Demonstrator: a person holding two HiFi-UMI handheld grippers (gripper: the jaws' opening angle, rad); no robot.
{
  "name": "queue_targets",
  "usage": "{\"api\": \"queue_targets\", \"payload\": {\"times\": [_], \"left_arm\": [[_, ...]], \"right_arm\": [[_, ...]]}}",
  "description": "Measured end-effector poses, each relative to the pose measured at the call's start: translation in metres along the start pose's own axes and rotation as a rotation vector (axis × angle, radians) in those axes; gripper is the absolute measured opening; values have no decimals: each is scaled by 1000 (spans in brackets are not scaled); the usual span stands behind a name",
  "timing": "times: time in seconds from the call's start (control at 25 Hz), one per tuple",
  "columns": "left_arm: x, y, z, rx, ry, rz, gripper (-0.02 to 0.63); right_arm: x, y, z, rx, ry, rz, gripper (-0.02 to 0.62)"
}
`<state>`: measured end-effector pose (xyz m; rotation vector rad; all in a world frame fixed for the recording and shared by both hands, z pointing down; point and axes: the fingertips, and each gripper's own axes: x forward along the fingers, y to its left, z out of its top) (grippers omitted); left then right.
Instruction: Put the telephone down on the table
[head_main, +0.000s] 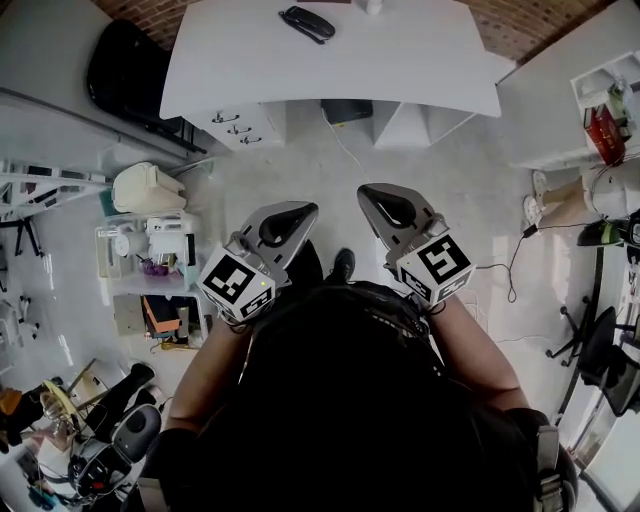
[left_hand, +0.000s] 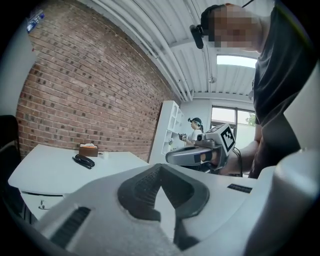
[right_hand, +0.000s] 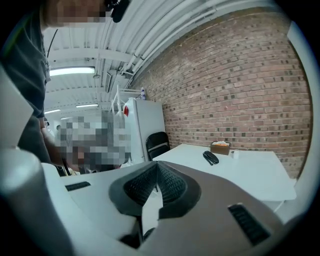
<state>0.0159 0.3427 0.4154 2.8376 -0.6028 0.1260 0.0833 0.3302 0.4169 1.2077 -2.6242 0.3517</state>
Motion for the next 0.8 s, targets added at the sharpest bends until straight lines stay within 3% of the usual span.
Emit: {"api": "queue_targets", "payload": {"times": [0.8], "left_arm": [[8, -11, 15, 39, -16, 18, 8]], "right_arm": [[-14, -2, 10, -24, -16, 37, 15]]}}
